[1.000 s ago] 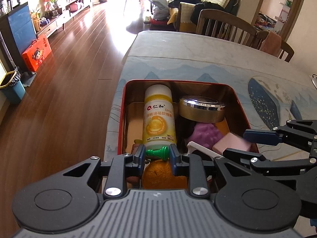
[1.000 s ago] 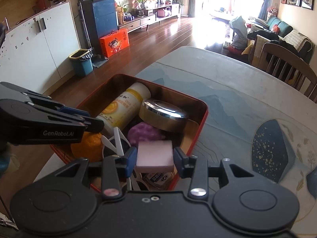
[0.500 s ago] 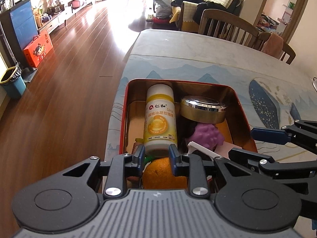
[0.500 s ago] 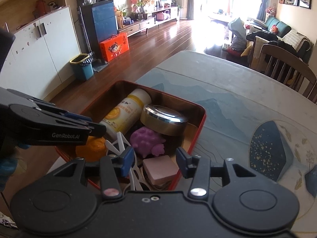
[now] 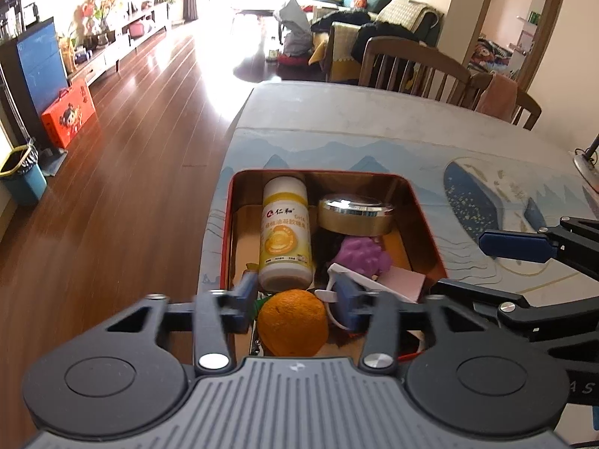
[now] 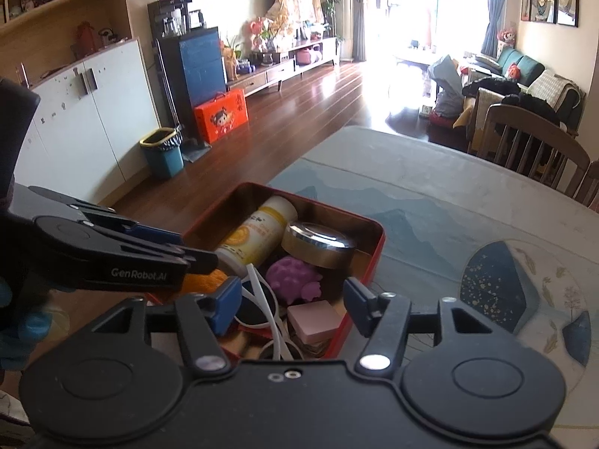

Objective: Organize rigid objects

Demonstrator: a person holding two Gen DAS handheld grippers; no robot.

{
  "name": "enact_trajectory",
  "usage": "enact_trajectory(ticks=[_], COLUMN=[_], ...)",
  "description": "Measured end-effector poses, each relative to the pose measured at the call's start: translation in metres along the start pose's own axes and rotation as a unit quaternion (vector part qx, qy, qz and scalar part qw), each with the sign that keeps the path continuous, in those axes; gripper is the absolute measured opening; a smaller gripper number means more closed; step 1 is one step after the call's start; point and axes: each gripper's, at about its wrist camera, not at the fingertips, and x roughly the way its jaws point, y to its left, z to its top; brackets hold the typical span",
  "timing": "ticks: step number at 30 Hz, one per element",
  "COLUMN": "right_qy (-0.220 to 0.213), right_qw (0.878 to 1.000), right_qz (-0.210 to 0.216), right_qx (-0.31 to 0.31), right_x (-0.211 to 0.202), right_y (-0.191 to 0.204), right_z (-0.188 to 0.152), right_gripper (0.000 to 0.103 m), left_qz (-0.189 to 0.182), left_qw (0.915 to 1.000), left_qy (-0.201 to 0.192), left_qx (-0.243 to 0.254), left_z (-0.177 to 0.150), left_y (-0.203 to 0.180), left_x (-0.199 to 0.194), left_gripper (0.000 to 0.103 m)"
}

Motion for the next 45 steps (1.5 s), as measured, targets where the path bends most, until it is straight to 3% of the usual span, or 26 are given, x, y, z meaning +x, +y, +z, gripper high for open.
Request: enact_trajectory(ticks=[2,4,18,21,31,45], right_qy=[-0.007,-0.013,-0.071,-0.076,-0.097,-0.103], right_qw=[1.000,1.000,0.997,0.996,0.994,0.992], right_qz=[-0.001,-0.001,0.002,-0.007,-0.017,-0.018], right_qx=[0.003,0.007,0.039,0.036,0.041,0.067], right_x=[-0.006,-0.011,-0.058,-0.065,-0.080,-0.086], right_y=[0.000,-0.001,-0.009,-0.006,-0.002,-0.004], right_z=[-0.001,-0.002,-0.019,-0.023,-0.033,-0.041], right_gripper=[0.063,0.064,0.097,0.103,0.103,0.103], left_qz=[-0.002,0.000,-0.002,-0.002,-0.011,-0.004], left_qw=[0.9999,0.9998,0.9978,0.9972,0.9968,0.9974], left_qy=[-0.012,-0.019,-0.062,-0.070,-0.074,-0.069], left_qx=[0.002,0.005,0.023,0.024,0.028,0.019], left_z=[-0.002,-0.002,-0.013,-0.015,-0.026,-0.038], left_y=[-0.001,-0.003,-0.011,-0.009,-0.009,-0.014], left_x=[-0.008,-0.014,-0.057,-0.065,-0.078,-0.084], left_gripper=[0.069,0.071,0.076,0.081,0.093,0.094])
